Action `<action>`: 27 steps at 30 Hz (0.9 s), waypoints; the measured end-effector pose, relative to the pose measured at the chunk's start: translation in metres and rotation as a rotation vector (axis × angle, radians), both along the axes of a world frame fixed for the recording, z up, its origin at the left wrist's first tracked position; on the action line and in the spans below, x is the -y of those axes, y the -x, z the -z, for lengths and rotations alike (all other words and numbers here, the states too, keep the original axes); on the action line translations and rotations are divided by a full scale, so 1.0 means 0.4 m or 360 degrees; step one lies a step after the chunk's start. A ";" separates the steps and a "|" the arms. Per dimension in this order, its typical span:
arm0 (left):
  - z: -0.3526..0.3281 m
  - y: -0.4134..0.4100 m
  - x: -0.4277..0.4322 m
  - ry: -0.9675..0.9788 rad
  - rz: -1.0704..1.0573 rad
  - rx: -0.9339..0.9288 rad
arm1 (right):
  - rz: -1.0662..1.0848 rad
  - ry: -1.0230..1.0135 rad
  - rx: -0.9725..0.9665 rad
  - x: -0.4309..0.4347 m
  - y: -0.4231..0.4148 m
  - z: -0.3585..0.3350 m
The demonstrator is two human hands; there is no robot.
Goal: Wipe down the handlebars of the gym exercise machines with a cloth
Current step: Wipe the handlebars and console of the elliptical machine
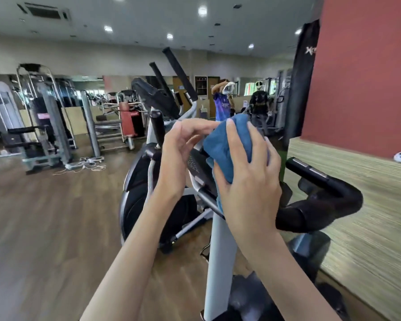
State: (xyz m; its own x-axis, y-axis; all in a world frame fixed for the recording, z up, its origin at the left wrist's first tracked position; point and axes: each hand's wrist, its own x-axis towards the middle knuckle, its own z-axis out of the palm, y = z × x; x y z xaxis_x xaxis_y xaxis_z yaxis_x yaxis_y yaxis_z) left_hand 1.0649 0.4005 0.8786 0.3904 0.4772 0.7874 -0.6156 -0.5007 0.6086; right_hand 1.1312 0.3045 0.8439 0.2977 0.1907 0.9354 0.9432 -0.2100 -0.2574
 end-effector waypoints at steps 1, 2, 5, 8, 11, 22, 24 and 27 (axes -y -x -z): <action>0.003 -0.003 -0.003 0.0017 0.0045 0.0031 | 0.0029 -0.0014 0.0009 -0.006 0.004 -0.002; 0.007 -0.007 -0.008 0.0031 0.0085 0.0054 | 0.0043 -0.0020 0.0014 -0.010 0.006 -0.001; 0.011 -0.019 -0.020 0.0010 0.0139 0.0065 | 0.0108 -0.0021 0.0043 -0.008 0.005 0.025; 0.006 -0.023 -0.045 -0.0052 0.0181 0.0084 | 0.0284 -0.0045 0.0106 0.002 0.002 0.078; 0.000 -0.027 -0.073 -0.0153 0.0328 0.0077 | 0.0479 -0.0142 0.0124 -0.016 0.007 0.107; -0.017 -0.028 -0.134 -0.0216 0.0771 -0.0156 | 0.0990 -0.0469 0.0232 -0.148 0.043 0.030; -0.012 -0.028 -0.136 -0.0253 0.0804 -0.0147 | 0.1014 -0.0450 0.0303 -0.123 0.021 0.079; 0.002 -0.033 -0.138 -0.0259 0.0896 -0.0093 | 0.1112 -0.0434 0.0386 -0.072 -0.012 0.170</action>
State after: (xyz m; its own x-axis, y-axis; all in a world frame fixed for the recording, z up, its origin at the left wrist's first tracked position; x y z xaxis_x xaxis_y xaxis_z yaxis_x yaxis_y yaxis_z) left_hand 1.0780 0.4557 0.8779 0.5938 0.0585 0.8025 -0.7814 -0.1961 0.5924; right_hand 1.1362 0.3331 0.7760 0.0455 -0.2111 0.9764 0.6525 -0.7338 -0.1890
